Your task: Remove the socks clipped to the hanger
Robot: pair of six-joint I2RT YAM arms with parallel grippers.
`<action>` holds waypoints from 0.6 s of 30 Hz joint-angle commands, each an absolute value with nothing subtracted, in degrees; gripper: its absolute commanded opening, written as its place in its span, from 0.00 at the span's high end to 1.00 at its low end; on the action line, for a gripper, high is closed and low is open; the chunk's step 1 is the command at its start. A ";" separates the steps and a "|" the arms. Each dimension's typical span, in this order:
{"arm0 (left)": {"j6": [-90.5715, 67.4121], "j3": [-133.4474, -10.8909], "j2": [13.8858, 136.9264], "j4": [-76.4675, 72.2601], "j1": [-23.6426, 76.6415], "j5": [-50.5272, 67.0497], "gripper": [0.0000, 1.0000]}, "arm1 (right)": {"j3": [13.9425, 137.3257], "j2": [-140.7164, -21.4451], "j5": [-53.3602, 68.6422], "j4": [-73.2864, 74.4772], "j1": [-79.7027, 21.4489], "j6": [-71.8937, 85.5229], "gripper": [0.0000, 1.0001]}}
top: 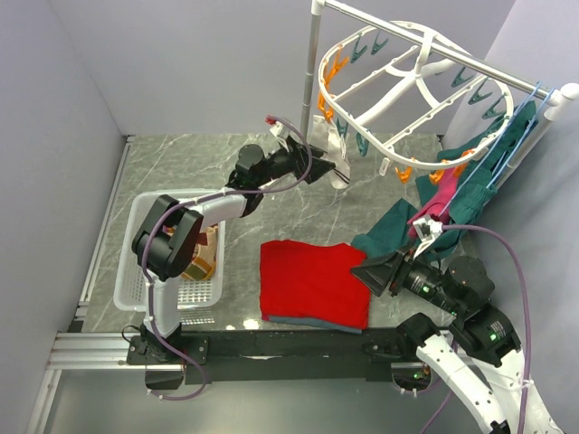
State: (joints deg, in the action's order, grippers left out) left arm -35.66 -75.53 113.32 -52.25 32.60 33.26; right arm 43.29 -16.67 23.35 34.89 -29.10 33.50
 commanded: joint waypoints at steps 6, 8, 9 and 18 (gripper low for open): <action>-35.68 -80.15 115.13 -56.40 32.70 38.92 0.15 | 43.06 -17.93 22.67 30.76 -29.27 34.01 0.36; -37.96 -81.55 116.62 -58.35 32.70 40.95 0.17 | 43.59 -18.72 23.20 30.50 -29.27 33.84 0.36; -38.58 -82.08 117.07 -58.88 32.70 41.22 0.18 | 44.38 -18.89 23.12 30.67 -29.27 33.75 0.36; -44.21 -82.54 117.78 -63.81 33.05 42.71 0.59 | 53.07 -22.67 20.66 36.46 -29.35 30.33 0.38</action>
